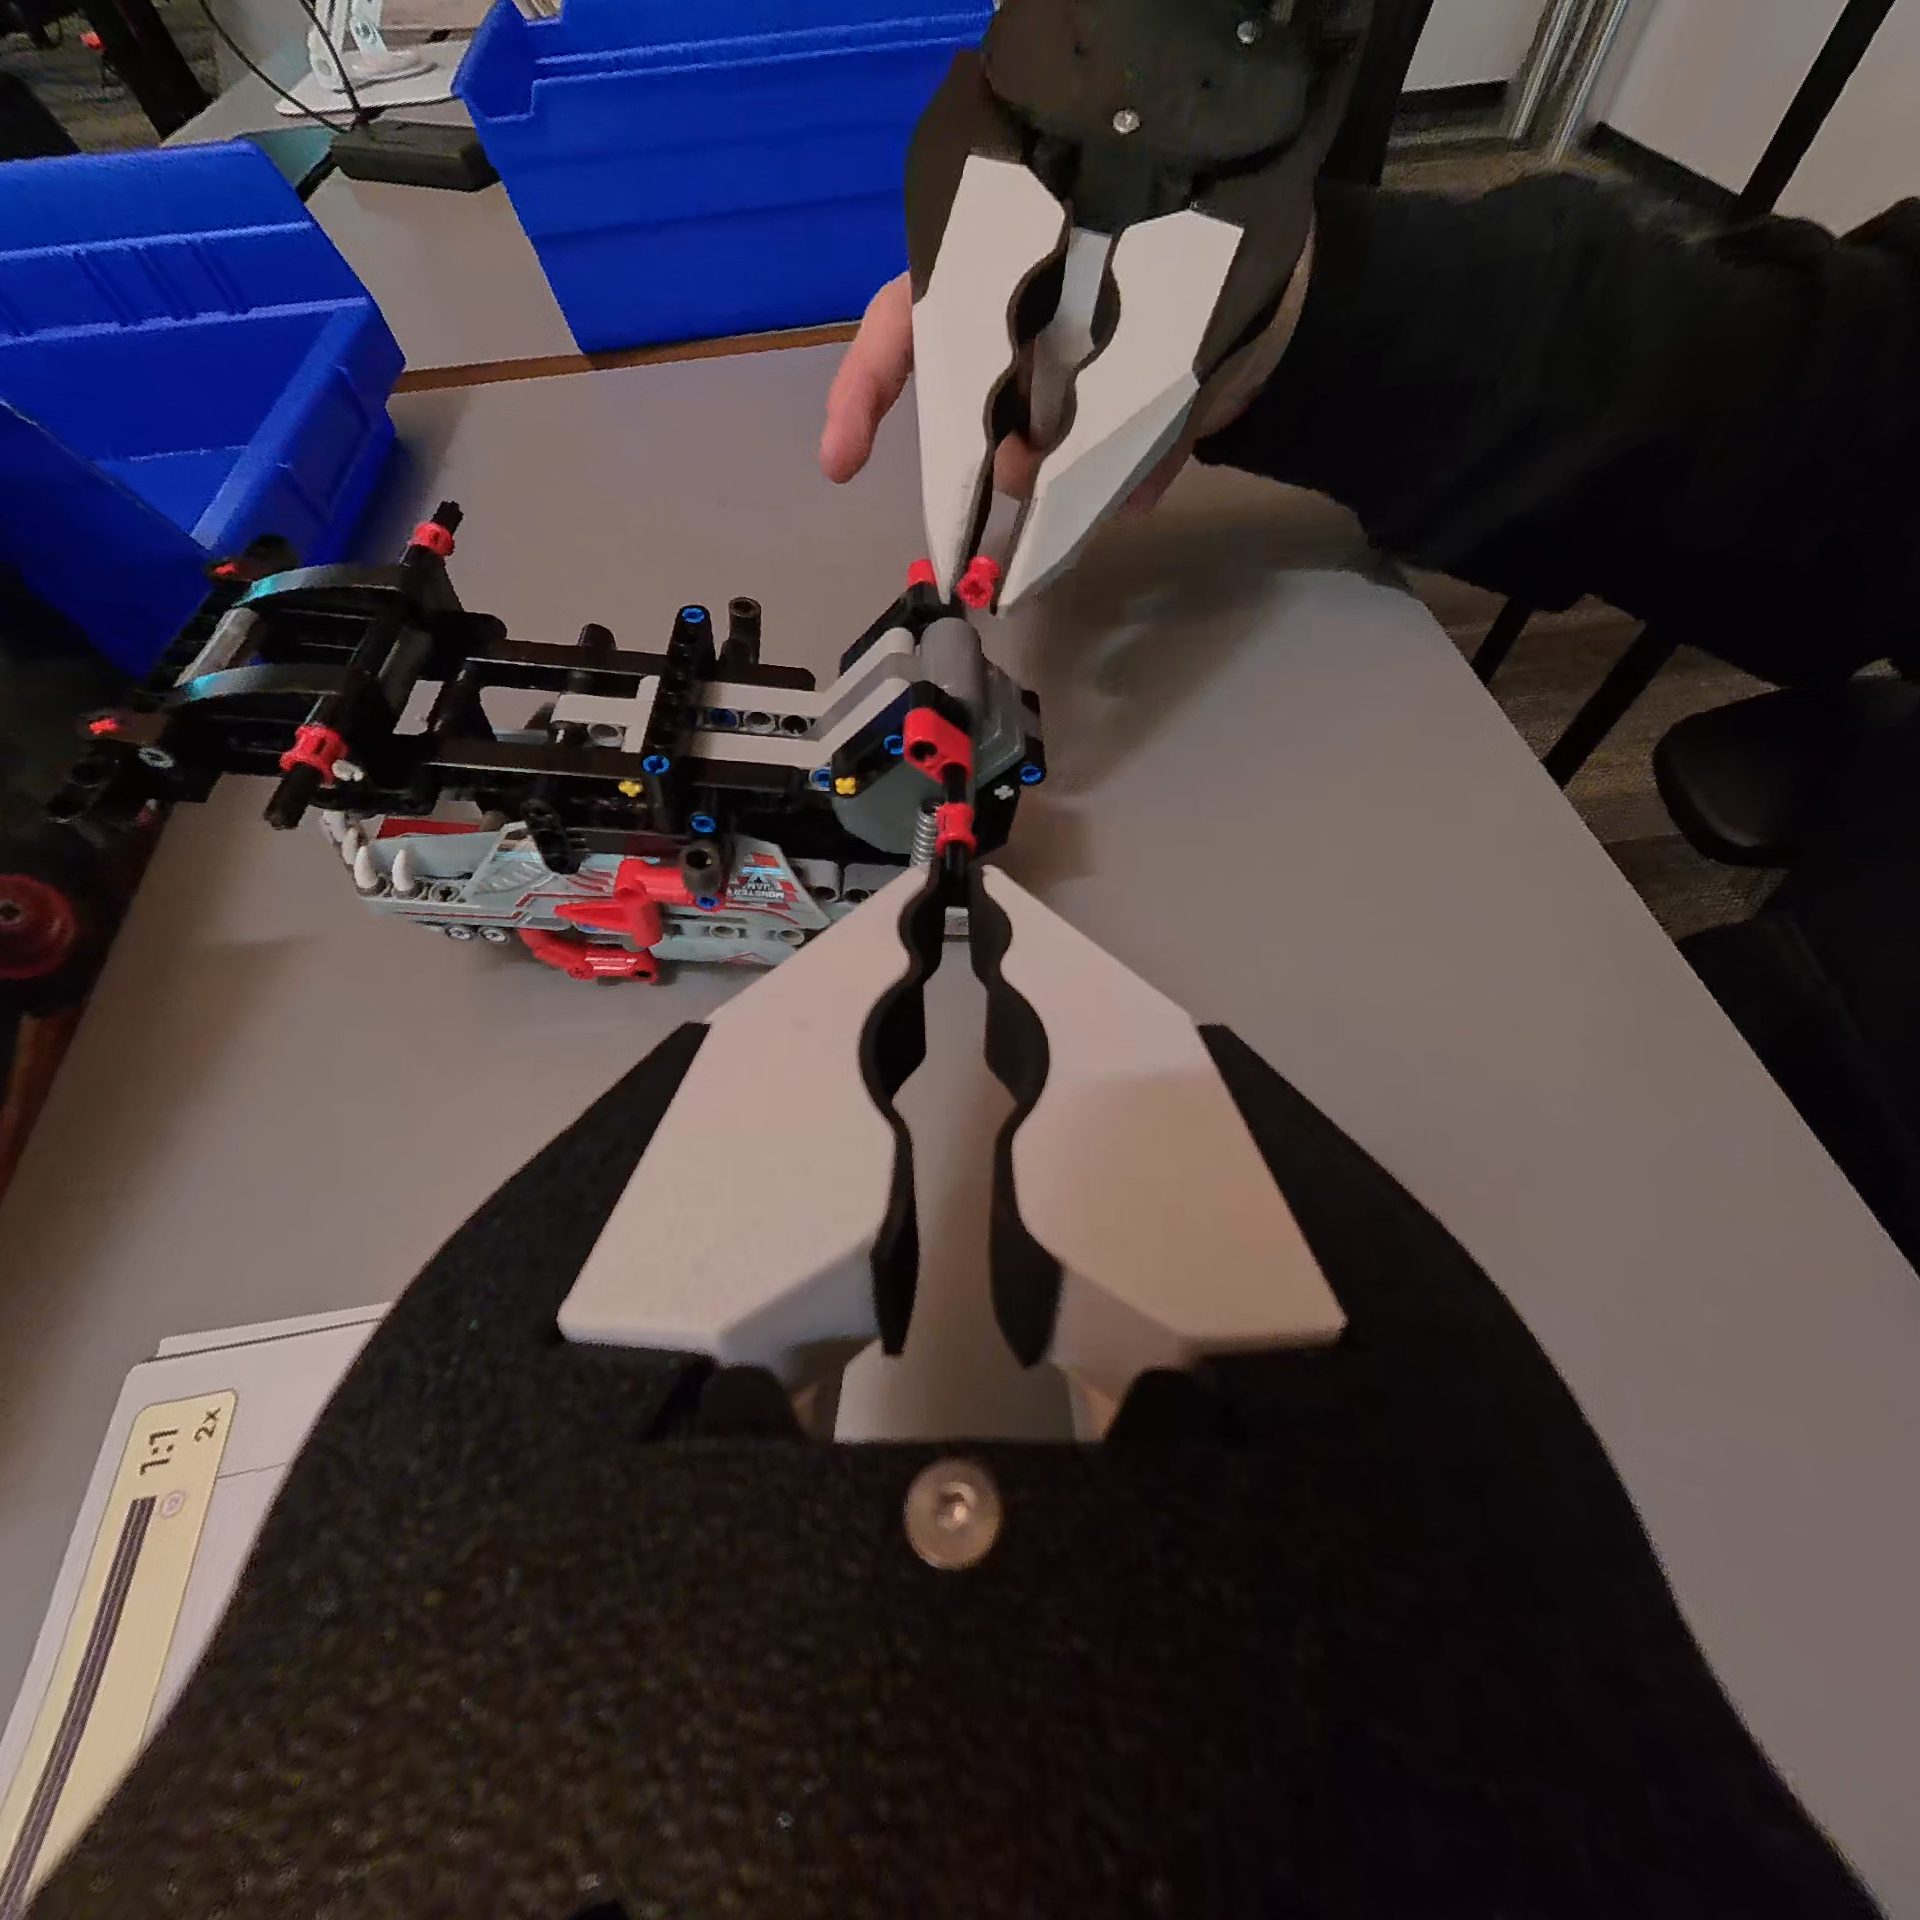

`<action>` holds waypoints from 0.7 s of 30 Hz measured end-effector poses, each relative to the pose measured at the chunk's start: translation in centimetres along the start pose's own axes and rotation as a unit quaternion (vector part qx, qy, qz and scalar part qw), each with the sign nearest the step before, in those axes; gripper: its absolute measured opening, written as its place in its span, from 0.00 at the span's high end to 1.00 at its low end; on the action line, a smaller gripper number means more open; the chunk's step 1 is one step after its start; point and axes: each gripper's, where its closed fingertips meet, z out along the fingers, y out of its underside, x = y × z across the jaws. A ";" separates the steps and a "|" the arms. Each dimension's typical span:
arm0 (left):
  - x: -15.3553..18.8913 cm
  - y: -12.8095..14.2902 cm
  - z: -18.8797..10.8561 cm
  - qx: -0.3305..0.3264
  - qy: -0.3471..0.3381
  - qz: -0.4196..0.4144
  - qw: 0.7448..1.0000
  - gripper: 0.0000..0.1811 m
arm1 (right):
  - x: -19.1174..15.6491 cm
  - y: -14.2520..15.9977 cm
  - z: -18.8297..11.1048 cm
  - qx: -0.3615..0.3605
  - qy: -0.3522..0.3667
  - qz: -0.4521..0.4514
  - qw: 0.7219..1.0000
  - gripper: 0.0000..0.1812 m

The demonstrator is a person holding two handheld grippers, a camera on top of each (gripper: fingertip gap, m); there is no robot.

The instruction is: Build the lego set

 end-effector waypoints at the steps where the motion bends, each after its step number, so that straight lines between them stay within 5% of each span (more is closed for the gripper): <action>1: 0.0 0.0 0.0 -0.002 -0.001 0.002 1.000 0.99 | 0.0 -0.2 0.2 0.009 -0.002 0.005 1.000 0.97; 11: 0.7 -0.1 1.4 -0.014 0.012 0.023 1.000 1.00 | -0.8 0.0 1.2 -0.009 0.011 -0.012 1.000 0.97; 21: 0.3 0.0 1.0 -0.016 0.011 0.015 1.000 1.00 | 1.4 2.1 -4.3 -0.049 0.054 0.043 0.996 0.97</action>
